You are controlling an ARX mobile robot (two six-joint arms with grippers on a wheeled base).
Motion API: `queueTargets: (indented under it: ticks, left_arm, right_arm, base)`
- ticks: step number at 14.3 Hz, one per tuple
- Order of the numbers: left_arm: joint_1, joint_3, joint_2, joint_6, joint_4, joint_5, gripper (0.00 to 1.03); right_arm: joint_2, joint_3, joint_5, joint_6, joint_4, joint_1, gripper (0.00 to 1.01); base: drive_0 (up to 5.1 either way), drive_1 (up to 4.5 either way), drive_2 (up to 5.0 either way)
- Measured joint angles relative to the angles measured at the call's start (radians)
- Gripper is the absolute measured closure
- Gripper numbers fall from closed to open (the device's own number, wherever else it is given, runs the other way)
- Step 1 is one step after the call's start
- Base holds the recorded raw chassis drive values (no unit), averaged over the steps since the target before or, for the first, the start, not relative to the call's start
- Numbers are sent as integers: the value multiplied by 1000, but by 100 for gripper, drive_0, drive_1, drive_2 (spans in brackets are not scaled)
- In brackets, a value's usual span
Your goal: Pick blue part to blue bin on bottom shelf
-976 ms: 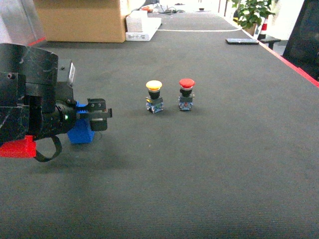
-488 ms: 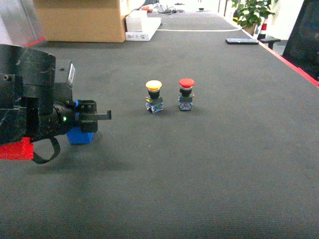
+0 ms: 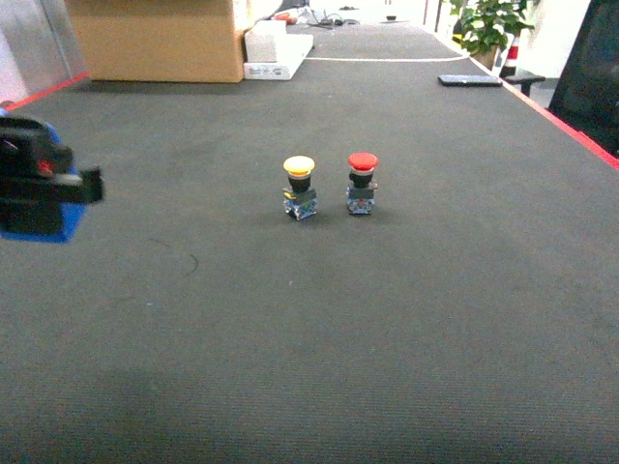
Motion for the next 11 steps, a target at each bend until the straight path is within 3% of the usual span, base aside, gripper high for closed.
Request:
queueTargets:
  ticks: [3,4,6,8,11]
  left_arm:
    - [-108,-47,-409,-22,-250,-104,59]
    - [-176,-84,-622,-46,-402,-183,59]
    - [-235,-120,-785,-90,-558,-261,59]
    - [-282,-126,-841,-97,-624,-302,59]
    - [-281,-126,-835,-100,-625,-303,59]
  right_arm:
    - [0,0,0,0,0,0,3]
    - [0,0,0,0,0,0,3]
    - [0,0,0,0,0,0,3]
    - [0,0,0,0,0,0,3]
    - [0,0,0,0,0,0,3]
  base:
    - [0,0,0]
    - [0,0,0]
    - [0,0,0]
    - [0,0,0]
    - [0,0,0]
